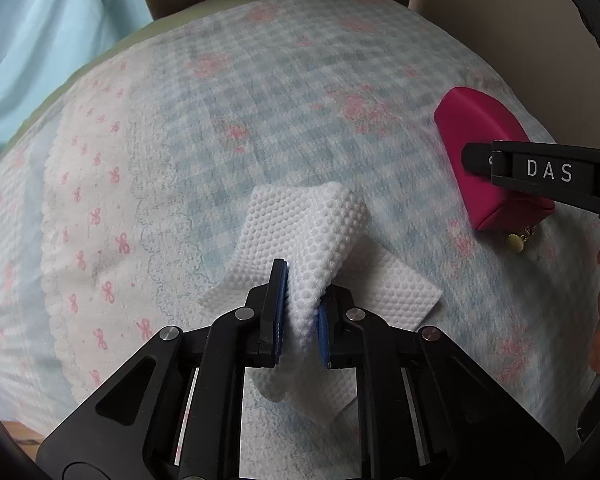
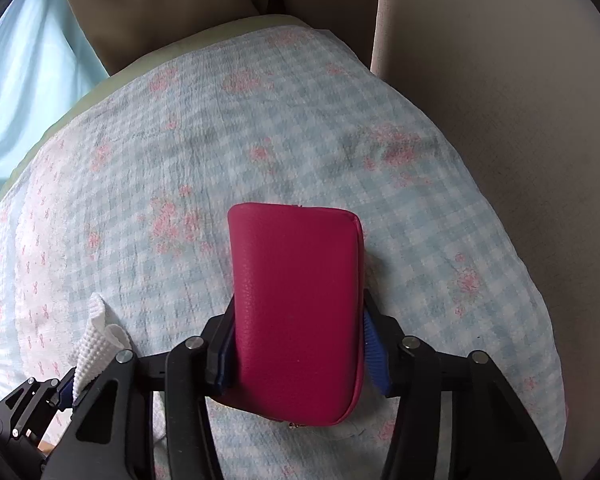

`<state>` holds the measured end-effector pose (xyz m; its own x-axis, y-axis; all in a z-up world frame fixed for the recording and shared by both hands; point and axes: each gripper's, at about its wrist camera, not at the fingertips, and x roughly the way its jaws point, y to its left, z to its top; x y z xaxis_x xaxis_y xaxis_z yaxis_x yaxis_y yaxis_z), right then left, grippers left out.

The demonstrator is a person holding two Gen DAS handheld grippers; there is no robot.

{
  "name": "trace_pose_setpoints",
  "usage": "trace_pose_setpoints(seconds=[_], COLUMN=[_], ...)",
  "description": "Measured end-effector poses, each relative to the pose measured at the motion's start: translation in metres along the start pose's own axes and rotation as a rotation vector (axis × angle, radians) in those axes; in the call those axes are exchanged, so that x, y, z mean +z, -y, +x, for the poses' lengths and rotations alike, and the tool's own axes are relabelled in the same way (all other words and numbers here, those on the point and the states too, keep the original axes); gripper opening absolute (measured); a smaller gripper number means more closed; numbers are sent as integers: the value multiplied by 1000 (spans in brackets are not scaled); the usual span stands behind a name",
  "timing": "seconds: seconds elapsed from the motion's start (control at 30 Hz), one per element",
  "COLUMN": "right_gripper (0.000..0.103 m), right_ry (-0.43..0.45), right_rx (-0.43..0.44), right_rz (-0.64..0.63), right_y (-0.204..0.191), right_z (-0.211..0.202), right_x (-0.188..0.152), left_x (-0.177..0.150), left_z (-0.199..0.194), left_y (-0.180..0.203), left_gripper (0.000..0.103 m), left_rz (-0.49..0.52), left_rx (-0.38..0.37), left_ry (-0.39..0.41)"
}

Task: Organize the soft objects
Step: 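Carry waffle cloth and magenta pouch over the box with both tools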

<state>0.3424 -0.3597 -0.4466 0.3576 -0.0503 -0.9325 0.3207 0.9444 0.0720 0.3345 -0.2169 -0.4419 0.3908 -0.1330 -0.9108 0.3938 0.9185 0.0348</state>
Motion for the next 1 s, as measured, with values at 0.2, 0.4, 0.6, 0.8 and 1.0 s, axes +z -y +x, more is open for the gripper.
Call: trace_pose_setpoints(seconds=[0.2, 0.4, 0.6, 0.8, 1.0], right_gripper=[45, 43, 43, 43, 43], right_ry=[8, 46, 105, 159, 188], right_rx=[5, 14, 24, 41, 91], right_rz=[3, 4, -21, -66, -112], right_y=[3, 2, -16, -43, -80], right_z=[-19, -65, -139, -225, -302], right_x=[-2, -2, -2, -16, -46], left_x=[1, 6, 11, 6, -14], left_z=[-9, -41, -104, -187, -275], left_y=[-1, -2, -6, -19, -47], left_gripper=[10, 10, 9, 9, 9], left_rz=[-4, -11, -32, -70, -127], left_rx=[-1, -4, -20, -30, -28], left_ry=[5, 29, 86, 154, 222])
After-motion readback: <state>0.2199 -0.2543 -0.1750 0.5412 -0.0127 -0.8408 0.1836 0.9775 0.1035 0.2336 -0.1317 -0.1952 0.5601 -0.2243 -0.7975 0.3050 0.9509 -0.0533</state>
